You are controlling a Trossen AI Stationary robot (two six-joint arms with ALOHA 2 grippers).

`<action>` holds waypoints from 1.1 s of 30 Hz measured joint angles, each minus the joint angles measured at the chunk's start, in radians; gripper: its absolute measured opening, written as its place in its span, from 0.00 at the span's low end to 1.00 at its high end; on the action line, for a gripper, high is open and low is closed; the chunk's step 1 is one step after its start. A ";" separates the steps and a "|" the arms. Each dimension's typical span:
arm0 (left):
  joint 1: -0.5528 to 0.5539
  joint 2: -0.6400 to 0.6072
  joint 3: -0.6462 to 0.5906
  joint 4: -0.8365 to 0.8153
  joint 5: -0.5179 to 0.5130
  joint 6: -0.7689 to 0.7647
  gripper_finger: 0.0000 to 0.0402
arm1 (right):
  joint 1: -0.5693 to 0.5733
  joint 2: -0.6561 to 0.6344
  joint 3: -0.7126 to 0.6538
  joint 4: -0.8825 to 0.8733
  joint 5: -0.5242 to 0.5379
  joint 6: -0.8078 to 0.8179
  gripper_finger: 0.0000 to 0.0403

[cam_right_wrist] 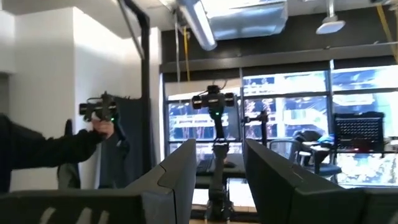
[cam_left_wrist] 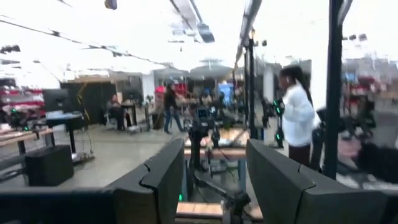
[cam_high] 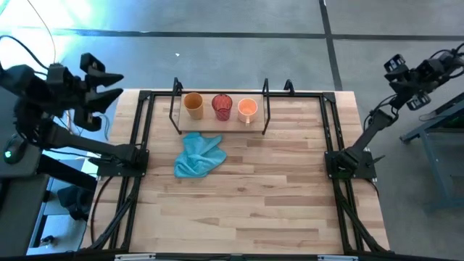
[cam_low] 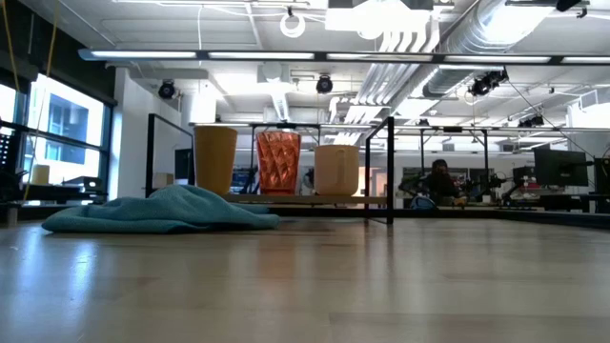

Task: Stack small to large cups/mugs on shelf
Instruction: Return to Home Position

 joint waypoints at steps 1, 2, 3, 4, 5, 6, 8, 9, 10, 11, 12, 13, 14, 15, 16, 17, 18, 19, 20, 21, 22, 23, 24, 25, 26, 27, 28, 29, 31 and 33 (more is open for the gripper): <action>0.000 -0.039 -0.064 0.051 -0.013 -0.001 0.41 | 0.007 0.000 -0.009 0.003 0.000 0.001 0.31; 0.000 -0.077 -0.125 0.101 -0.028 -0.001 0.41 | 0.013 0.000 -0.016 0.012 0.000 0.000 0.31; 0.000 -0.117 -0.185 0.147 -0.043 -0.002 0.41 | 0.019 0.000 -0.023 0.029 0.001 0.001 0.31; 0.000 -0.155 -0.239 0.189 -0.053 -0.002 0.41 | 0.023 0.000 -0.029 0.046 0.002 0.001 0.31; 0.000 -0.192 -0.289 0.227 -0.059 -0.003 0.41 | 0.026 0.000 -0.035 0.064 0.002 -0.001 0.31; 0.000 -0.230 -0.336 0.265 -0.063 -0.003 0.41 | 0.029 0.000 -0.040 0.081 0.002 -0.002 0.31; 0.000 -0.298 -0.420 0.322 -0.065 -0.003 0.41 | 0.033 0.000 -0.049 0.113 0.002 -0.002 0.31; 0.000 -0.330 -0.458 0.342 -0.065 -0.003 0.41 | 0.034 0.000 -0.057 0.127 0.003 -0.002 0.31; 0.000 -0.359 -0.492 0.358 -0.065 -0.008 0.41 | 0.036 0.000 -0.065 0.139 0.003 -0.002 0.31; 0.000 -0.388 -0.523 0.370 -0.065 -0.016 0.41 | 0.038 0.000 -0.075 0.144 0.003 -0.002 0.31; 0.000 -0.417 -0.555 0.378 -0.065 -0.024 0.41 | 0.038 0.000 -0.087 0.148 0.003 -0.002 0.31; 0.000 -0.445 -0.584 0.384 -0.065 -0.033 0.41 | 0.038 0.000 -0.100 0.152 0.003 -0.002 0.31; 0.000 -0.471 -0.610 0.385 -0.065 -0.043 0.41 | 0.038 0.000 -0.113 0.158 0.003 -0.002 0.31; 0.000 -0.497 -0.638 0.385 -0.065 -0.054 0.41 | 0.038 0.000 -0.128 0.163 0.003 -0.002 0.31; 0.000 -0.522 -0.666 0.386 -0.065 -0.065 0.41 | 0.038 0.000 -0.144 0.166 0.003 -0.002 0.31; 0.000 -0.545 -0.693 0.385 -0.065 -0.075 0.41 | 0.038 0.001 -0.159 0.168 0.002 -0.002 0.31; 0.000 -0.568 -0.719 0.388 -0.065 -0.082 0.41 | 0.038 0.001 -0.173 0.173 0.002 -0.002 0.31; 0.000 -0.591 -0.745 0.395 -0.064 -0.092 0.41 | 0.038 0.001 -0.187 0.183 0.002 0.000 0.31; 0.000 -0.612 -0.772 0.407 -0.064 -0.099 0.41 | 0.038 0.001 -0.201 0.193 0.003 0.004 0.31; 0.000 -0.633 -0.799 0.423 -0.059 -0.102 0.41 | 0.038 0.001 -0.215 0.201 0.002 0.010 0.31; 0.000 -0.653 -0.828 0.442 -0.047 -0.102 0.41 | 0.038 0.001 -0.231 0.207 0.000 0.016 0.31; 0.000 -0.671 -0.856 0.464 -0.030 -0.102 0.41 | 0.038 0.001 -0.246 0.218 -0.004 0.019 0.31; 0.000 -0.689 -0.882 0.483 -0.012 -0.102 0.41 | 0.038 0.001 -0.261 0.230 -0.009 0.020 0.31; 0.000 -0.708 -0.909 0.501 0.002 -0.102 0.41 | 0.038 0.001 -0.276 0.241 -0.019 0.021 0.31; 0.000 -0.724 -0.934 0.515 0.010 -0.103 0.41 | 0.039 0.001 -0.291 0.250 -0.032 0.021 0.31; 0.000 -0.742 -0.957 0.521 0.012 -0.103 0.41 | 0.039 0.001 -0.307 0.260 -0.044 0.021 0.31; 0.000 -0.748 -0.981 0.531 0.012 -0.109 0.41 | 0.039 0.001 -0.325 0.269 -0.048 0.021 0.31; 0.000 -0.745 -0.998 0.547 0.012 -0.118 0.41 | 0.038 0.001 -0.341 0.280 -0.051 0.022 0.31; 0.000 -0.744 -1.021 0.534 0.013 -0.125 0.41 | 0.038 0.001 -0.368 0.297 -0.050 0.031 0.31; 0.000 -0.744 -1.048 0.569 0.012 -0.129 0.41 | 0.038 0.001 -0.388 0.312 -0.051 0.043 0.31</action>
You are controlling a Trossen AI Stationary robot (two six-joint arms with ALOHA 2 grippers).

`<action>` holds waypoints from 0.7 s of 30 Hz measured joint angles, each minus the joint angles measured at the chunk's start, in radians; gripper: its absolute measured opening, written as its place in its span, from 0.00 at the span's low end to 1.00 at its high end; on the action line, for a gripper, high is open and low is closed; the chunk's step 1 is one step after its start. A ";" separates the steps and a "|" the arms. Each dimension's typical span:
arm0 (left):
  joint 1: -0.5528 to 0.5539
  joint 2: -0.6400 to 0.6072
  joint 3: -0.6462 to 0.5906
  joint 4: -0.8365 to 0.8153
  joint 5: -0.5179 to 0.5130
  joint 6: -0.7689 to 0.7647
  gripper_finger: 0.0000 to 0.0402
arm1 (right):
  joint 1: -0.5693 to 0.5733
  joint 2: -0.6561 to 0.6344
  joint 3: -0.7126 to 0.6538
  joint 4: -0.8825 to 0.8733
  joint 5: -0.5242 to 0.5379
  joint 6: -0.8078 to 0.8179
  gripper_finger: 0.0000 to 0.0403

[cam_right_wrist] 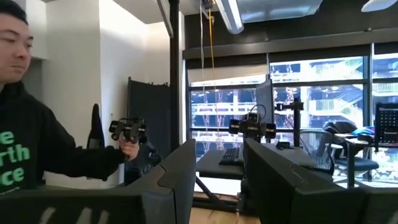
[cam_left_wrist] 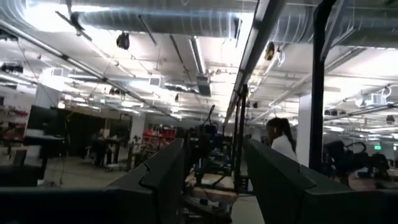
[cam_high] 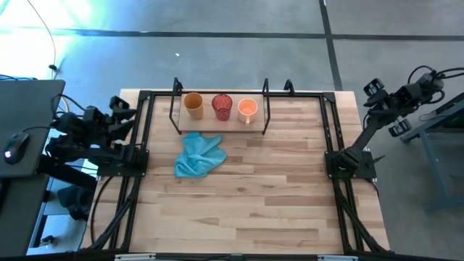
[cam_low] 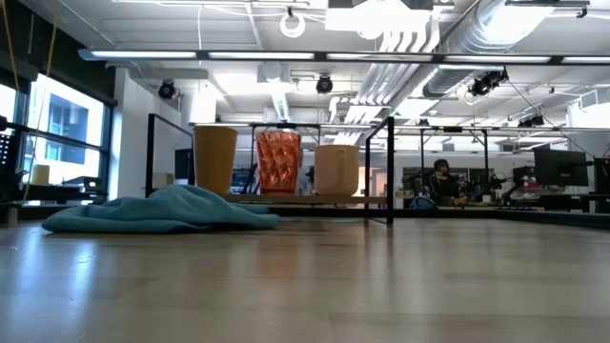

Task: Stack small to large cups/mugs on shelf
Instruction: Return to Home Position

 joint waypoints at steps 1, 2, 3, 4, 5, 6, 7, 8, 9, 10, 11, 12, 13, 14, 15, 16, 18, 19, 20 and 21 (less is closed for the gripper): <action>0.000 -0.002 -0.017 0.010 0.000 -0.005 0.41 | 0.000 0.000 -0.008 0.010 0.000 0.004 0.31; 0.000 -0.001 -0.033 0.017 0.002 -0.012 0.41 | 0.000 0.000 -0.018 0.027 -0.001 0.007 0.31; 0.000 0.000 -0.044 0.037 0.015 -0.015 0.41 | 0.000 0.000 -0.026 0.042 -0.001 0.007 0.31; 0.000 0.000 -0.056 0.065 0.033 -0.018 0.41 | 0.000 0.000 -0.034 0.053 -0.002 0.007 0.31; 0.000 -0.003 -0.072 0.097 0.050 -0.022 0.41 | 0.000 0.000 -0.043 0.065 -0.006 0.007 0.31; 0.000 -0.003 -0.090 0.123 0.059 -0.022 0.41 | 0.000 0.000 -0.052 0.077 -0.013 0.007 0.31; 0.000 -0.002 -0.110 0.138 0.067 -0.025 0.41 | 0.000 0.000 -0.062 0.089 -0.020 0.007 0.31; 0.000 -0.001 -0.128 0.156 0.076 -0.026 0.41 | 0.000 0.000 -0.073 0.098 -0.027 0.005 0.31; 0.000 0.001 -0.144 0.181 0.087 -0.028 0.41 | 0.000 0.000 -0.082 0.105 -0.032 0.006 0.31; 0.000 -0.001 -0.164 0.214 0.094 -0.031 0.41 | 0.000 0.000 -0.089 0.107 -0.035 0.008 0.31; 0.000 -0.002 -0.182 0.246 0.095 -0.035 0.41 | 0.000 0.000 -0.096 0.108 -0.035 0.014 0.31; 0.000 -0.002 -0.201 0.269 0.097 -0.040 0.41 | 0.000 0.000 -0.099 0.108 -0.036 0.021 0.31; 0.000 -0.002 -0.220 0.284 0.097 -0.040 0.41 | 0.000 0.000 -0.102 0.114 -0.036 0.029 0.31; 0.000 -0.001 -0.237 0.300 0.100 -0.040 0.41 | 0.000 0.000 -0.104 0.123 -0.036 0.037 0.31; 0.000 -0.001 -0.253 0.322 0.107 -0.044 0.41 | 0.000 0.000 -0.104 0.126 -0.036 0.041 0.31; 0.000 -0.001 -0.270 0.348 0.112 -0.047 0.41 | 0.000 0.000 -0.104 0.134 -0.037 0.041 0.31; 0.000 -0.001 -0.308 0.396 0.120 -0.052 0.41 | 0.000 0.000 -0.104 0.153 -0.039 0.041 0.31; 0.000 -0.001 -0.325 0.414 0.124 -0.056 0.41 | 0.000 0.000 -0.103 0.159 -0.040 0.041 0.31; 0.000 -0.001 -0.342 0.435 0.128 -0.061 0.41 | 0.000 0.000 -0.102 0.159 -0.042 0.041 0.31; 0.000 -0.001 -0.360 0.461 0.129 -0.068 0.41 | 0.000 0.000 -0.101 0.161 -0.044 0.041 0.31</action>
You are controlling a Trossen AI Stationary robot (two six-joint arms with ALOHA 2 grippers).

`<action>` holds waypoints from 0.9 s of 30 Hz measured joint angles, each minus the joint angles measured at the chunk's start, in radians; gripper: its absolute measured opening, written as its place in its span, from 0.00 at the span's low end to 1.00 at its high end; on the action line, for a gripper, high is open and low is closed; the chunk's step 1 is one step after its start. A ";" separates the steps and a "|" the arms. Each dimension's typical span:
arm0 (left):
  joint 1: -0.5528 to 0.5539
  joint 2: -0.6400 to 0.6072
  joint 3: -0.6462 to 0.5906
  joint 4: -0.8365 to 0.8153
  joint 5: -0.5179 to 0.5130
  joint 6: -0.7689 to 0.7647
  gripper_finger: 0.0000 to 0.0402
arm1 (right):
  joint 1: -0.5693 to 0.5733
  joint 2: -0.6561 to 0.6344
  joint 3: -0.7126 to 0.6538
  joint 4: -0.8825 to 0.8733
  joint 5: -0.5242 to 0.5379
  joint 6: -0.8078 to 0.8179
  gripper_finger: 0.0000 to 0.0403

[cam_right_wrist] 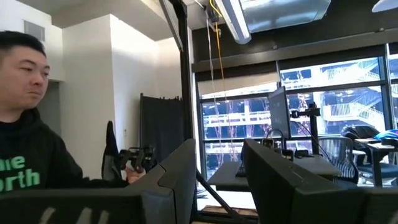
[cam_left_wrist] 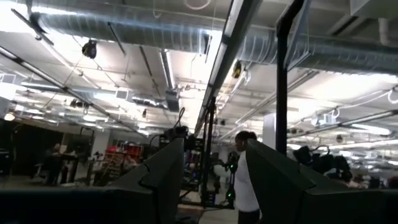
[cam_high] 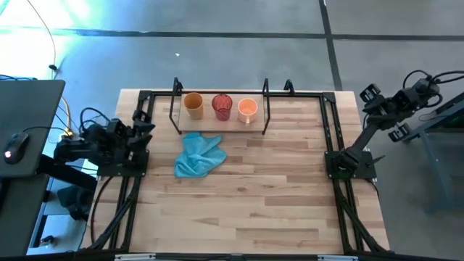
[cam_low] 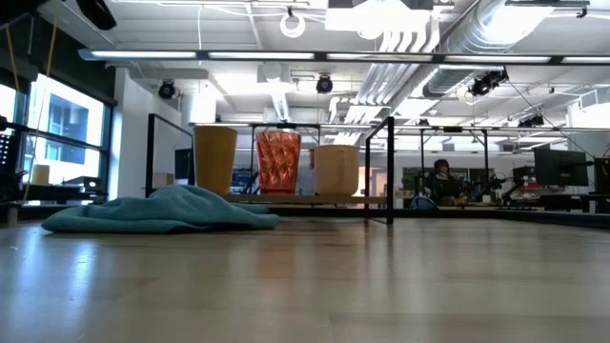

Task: Stack small to large cups/mugs on shelf
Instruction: Return to Home Position

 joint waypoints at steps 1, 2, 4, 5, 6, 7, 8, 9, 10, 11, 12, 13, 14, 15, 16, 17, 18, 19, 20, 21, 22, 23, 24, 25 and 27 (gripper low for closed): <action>0.000 0.000 -0.019 0.027 0.002 -0.005 0.41 | 0.000 0.000 0.000 0.002 0.000 0.000 0.31; 0.000 0.000 -0.037 0.050 0.002 -0.009 0.41 | 0.000 0.000 0.000 0.003 0.000 0.000 0.31; 0.000 0.000 -0.067 0.085 0.003 -0.020 0.41 | 0.000 0.000 0.000 0.003 0.000 0.000 0.31; 0.000 0.000 -0.080 0.105 0.007 -0.027 0.41 | 0.000 0.000 0.000 0.003 0.000 0.001 0.31; 0.000 0.000 -0.094 0.123 0.008 -0.031 0.41 | 0.000 0.000 0.000 0.003 0.000 0.000 0.31; 0.000 0.000 -0.105 0.137 0.008 -0.034 0.41 | 0.000 0.000 0.000 0.003 0.000 0.000 0.31; 0.000 0.000 -0.116 0.147 0.008 -0.035 0.41 | 0.000 0.000 0.000 0.003 0.000 0.000 0.31; 0.000 0.000 -0.125 0.156 0.009 -0.036 0.41 | 0.000 0.000 0.000 0.003 0.000 0.000 0.31; 0.000 0.000 -0.132 0.167 0.009 -0.036 0.41 | 0.000 0.000 0.000 0.003 0.000 0.000 0.31; 0.000 0.000 -0.139 0.172 0.009 -0.036 0.41 | 0.000 0.000 0.000 0.003 0.000 0.000 0.31; 0.000 0.000 -0.143 0.175 0.009 -0.036 0.41 | 0.000 0.000 0.000 0.005 0.000 0.000 0.31; 0.000 0.000 -0.148 0.177 0.009 -0.036 0.41 | 0.000 0.000 0.001 0.007 0.000 0.000 0.31; 0.000 0.000 -0.152 0.181 0.009 -0.036 0.41 | 0.000 0.000 0.001 0.009 0.000 0.000 0.31; 0.000 0.000 -0.156 0.184 0.009 -0.036 0.41 | 0.000 0.000 0.001 0.011 0.000 0.000 0.31; 0.000 0.000 -0.159 0.187 0.010 -0.036 0.41 | 0.000 0.000 0.001 0.014 0.000 0.000 0.31; 0.000 0.000 -0.163 0.189 0.011 -0.036 0.41 | 0.000 0.000 0.001 0.017 0.000 -0.001 0.31; 0.000 0.000 -0.167 0.191 0.014 -0.036 0.41 | 0.000 0.000 0.001 0.020 0.000 -0.002 0.31; 0.000 0.000 -0.171 0.192 0.019 -0.036 0.41 | 0.000 0.000 0.001 0.023 0.000 -0.004 0.31; 0.000 0.000 -0.175 0.192 0.025 -0.037 0.41 | 0.000 0.000 0.001 0.026 0.000 -0.005 0.31; 0.000 0.000 -0.180 0.194 0.029 -0.039 0.41 | 0.000 0.000 0.001 0.030 0.000 -0.007 0.31; 0.000 0.000 -0.181 0.187 0.032 -0.041 0.41 | 0.000 0.000 0.001 0.035 0.000 -0.007 0.31; 0.000 0.000 -0.181 0.182 0.033 -0.042 0.41 | 0.000 0.000 0.001 0.039 0.000 -0.007 0.31; 0.000 0.000 -0.181 0.180 0.034 -0.042 0.41 | 0.000 0.000 0.001 0.044 0.000 -0.007 0.31; 0.000 0.000 -0.181 0.180 0.034 -0.041 0.41 | 0.000 0.000 0.001 0.050 0.000 -0.008 0.31; 0.000 0.000 -0.181 0.178 0.034 -0.035 0.41 | 0.000 0.000 0.002 0.059 0.000 -0.019 0.31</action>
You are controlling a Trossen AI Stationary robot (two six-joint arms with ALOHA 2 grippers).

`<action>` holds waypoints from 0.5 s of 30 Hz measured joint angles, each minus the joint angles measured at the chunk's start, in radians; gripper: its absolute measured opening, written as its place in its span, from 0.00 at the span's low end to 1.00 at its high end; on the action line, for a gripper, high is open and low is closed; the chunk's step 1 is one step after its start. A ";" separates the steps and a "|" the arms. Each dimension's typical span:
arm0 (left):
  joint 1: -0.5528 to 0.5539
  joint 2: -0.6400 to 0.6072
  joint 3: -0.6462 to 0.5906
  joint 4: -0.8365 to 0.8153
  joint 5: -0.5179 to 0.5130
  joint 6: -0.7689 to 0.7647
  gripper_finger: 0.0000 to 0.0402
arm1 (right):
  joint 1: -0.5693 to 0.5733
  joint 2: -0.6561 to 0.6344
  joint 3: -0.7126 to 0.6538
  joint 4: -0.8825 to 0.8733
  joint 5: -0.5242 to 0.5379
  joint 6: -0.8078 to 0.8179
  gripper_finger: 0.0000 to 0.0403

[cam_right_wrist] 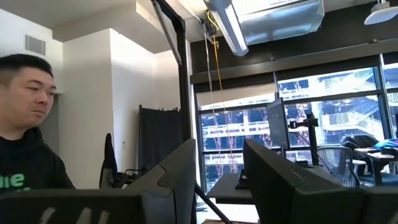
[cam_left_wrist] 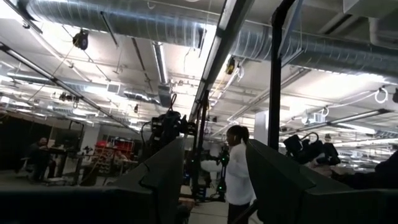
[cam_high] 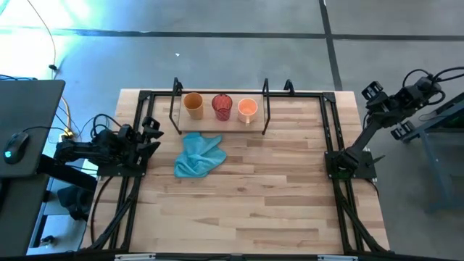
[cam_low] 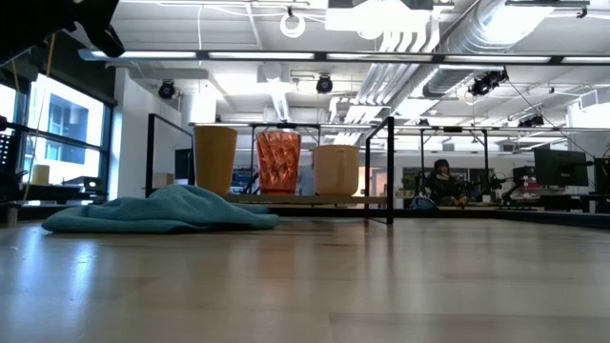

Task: Stack small to large cups/mugs on shelf
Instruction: Return to Home Position

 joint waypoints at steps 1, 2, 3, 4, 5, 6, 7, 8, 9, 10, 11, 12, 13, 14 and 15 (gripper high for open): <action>0.000 0.000 0.000 0.000 0.000 0.001 0.41 | 0.000 0.000 0.000 0.003 0.000 -0.006 0.31; 0.000 0.000 0.000 0.000 0.000 0.001 0.41 | 0.000 0.000 0.000 0.006 0.000 -0.008 0.31; 0.000 0.000 0.000 -0.002 0.002 0.001 0.41 | 0.000 0.000 0.000 0.008 0.000 -0.013 0.31; 0.000 0.000 0.000 -0.009 0.008 0.001 0.41 | 0.000 0.000 0.000 0.009 0.002 -0.014 0.31; 0.000 0.000 0.000 -0.021 0.021 0.001 0.41 | 0.000 0.000 0.000 0.009 0.007 -0.014 0.31; 0.000 0.000 0.000 -0.038 0.035 0.000 0.41 | 0.000 0.000 0.000 0.008 0.010 -0.015 0.31; 0.000 0.000 0.000 -0.058 0.047 -0.003 0.41 | 0.000 0.000 0.000 0.008 0.010 -0.015 0.31; 0.000 0.000 0.000 -0.082 0.054 -0.012 0.41 | 0.000 0.000 0.000 0.008 0.011 -0.015 0.31; 0.000 0.000 0.000 -0.107 0.057 -0.028 0.41 | 0.000 0.000 0.000 0.008 0.011 -0.015 0.31; 0.000 0.000 0.000 -0.134 0.057 -0.040 0.41 | 0.000 0.000 0.000 0.008 0.011 -0.015 0.31; 0.000 0.000 0.000 -0.170 0.058 -0.046 0.41 | 0.000 0.000 0.000 0.008 0.011 -0.014 0.31; 0.000 0.000 0.000 -0.210 0.065 -0.048 0.41 | 0.000 0.000 0.000 0.008 0.011 -0.012 0.31; 0.000 0.000 0.000 -0.243 0.071 -0.048 0.41 | 0.000 0.000 0.000 0.008 0.012 -0.007 0.31; 0.000 0.000 0.000 -0.266 0.072 -0.049 0.41 | 0.000 0.000 0.000 0.008 0.013 -0.006 0.31; 0.000 0.000 0.000 -0.280 0.072 -0.051 0.41 | 0.000 0.000 0.000 0.008 0.013 -0.004 0.31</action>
